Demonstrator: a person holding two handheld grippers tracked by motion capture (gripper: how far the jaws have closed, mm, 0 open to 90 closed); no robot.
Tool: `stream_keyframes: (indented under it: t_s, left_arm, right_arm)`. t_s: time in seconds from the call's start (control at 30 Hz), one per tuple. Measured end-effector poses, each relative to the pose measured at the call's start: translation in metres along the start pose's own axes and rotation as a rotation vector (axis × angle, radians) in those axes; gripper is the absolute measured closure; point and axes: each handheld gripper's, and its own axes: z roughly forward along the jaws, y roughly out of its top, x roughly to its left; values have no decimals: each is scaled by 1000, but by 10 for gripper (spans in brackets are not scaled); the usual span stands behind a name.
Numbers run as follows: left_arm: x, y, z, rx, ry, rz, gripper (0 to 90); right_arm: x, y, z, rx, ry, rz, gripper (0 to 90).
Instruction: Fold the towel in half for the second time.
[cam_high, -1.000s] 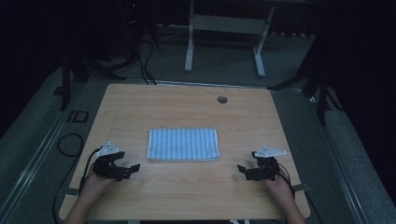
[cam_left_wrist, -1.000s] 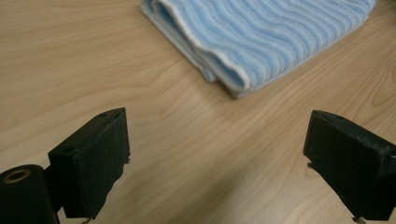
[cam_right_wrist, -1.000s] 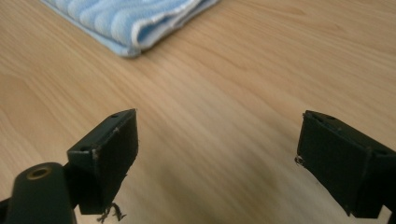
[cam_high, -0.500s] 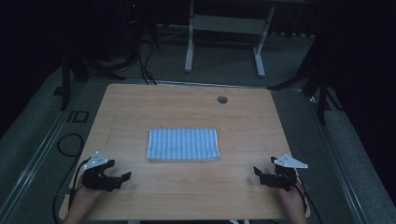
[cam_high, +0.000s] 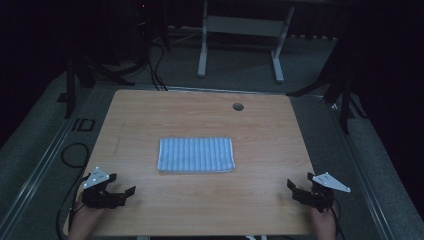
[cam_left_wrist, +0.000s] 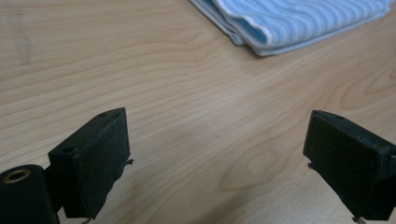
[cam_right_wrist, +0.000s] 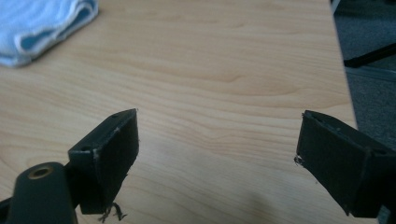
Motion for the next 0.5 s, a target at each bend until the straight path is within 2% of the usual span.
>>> stream_keyframes:
  t_s: [0.03,0.23,0.37,0.5]
  left_arm:
    - [1,0,-1,-6,12,-5,71]
    - [7,-2,-6,-42,10,-51,72]
    - [7,-4,-5,-38,11,-56,72]
    - [6,-4,-3,-29,9,-47,72]
  right_arm:
    - [-1,0,-1,-4,-2,4,128]
    - [-2,-2,1,7,-23,0,129]
    - [-2,-1,1,3,-21,-6,129]
    - [-4,-2,2,10,-24,11,128]
